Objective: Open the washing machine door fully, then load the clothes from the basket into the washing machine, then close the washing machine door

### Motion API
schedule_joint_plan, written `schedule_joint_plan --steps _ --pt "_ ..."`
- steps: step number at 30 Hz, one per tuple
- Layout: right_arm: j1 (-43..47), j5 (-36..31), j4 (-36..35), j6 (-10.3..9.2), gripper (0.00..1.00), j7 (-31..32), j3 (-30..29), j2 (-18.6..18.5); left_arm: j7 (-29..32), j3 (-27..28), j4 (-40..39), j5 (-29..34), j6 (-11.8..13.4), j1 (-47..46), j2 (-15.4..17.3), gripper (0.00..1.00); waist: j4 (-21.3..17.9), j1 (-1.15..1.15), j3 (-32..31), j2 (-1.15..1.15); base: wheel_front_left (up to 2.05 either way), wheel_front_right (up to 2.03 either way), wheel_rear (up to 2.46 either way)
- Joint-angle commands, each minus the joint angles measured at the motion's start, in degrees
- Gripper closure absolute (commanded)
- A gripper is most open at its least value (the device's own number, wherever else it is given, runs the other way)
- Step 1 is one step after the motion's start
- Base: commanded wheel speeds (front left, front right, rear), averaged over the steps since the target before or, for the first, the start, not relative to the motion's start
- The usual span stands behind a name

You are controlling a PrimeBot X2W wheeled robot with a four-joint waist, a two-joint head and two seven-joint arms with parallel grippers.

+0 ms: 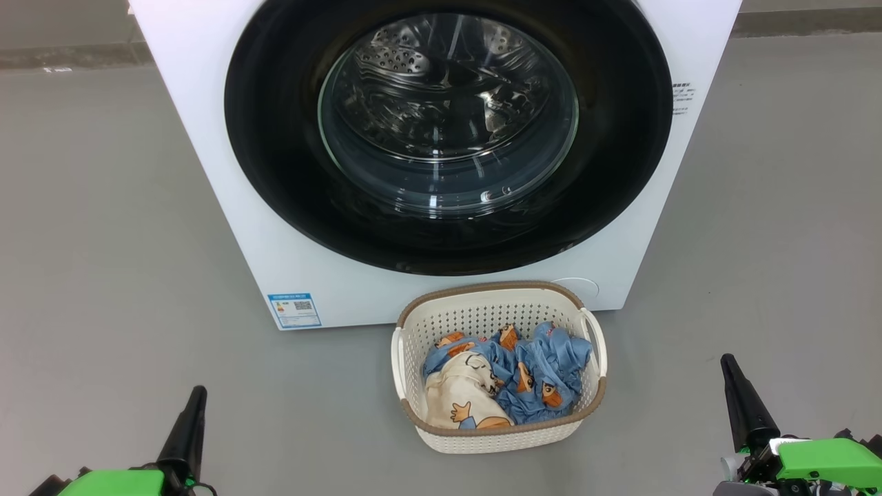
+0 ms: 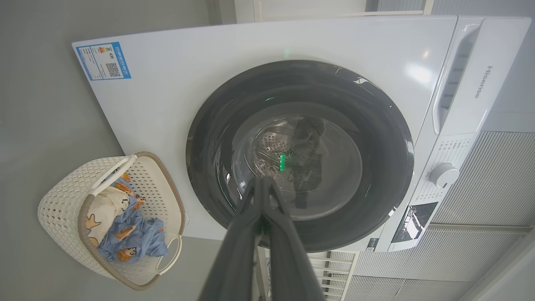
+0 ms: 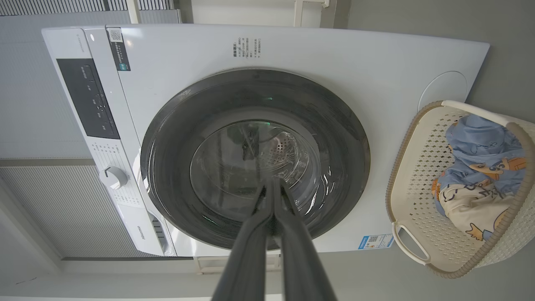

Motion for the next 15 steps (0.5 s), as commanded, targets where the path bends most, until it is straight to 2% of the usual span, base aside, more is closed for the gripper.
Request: schedule_joint_plan --steps 1,15 --pt "-2.54 -0.24 -1.42 0.1 1.0 0.42 1.32 -0.26 0.34 1.96 -1.08 0.71 -0.18 -2.37 0.72 1.0 0.0 0.0 0.0 0.0 0.0 0.0 0.0" --pt "-2.54 -0.24 -1.42 0.1 1.0 0.42 1.32 -0.26 0.34 1.96 -1.08 0.71 -0.18 -2.37 0.72 1.0 0.0 0.0 0.0 0.0 0.0 0.0 0.0"
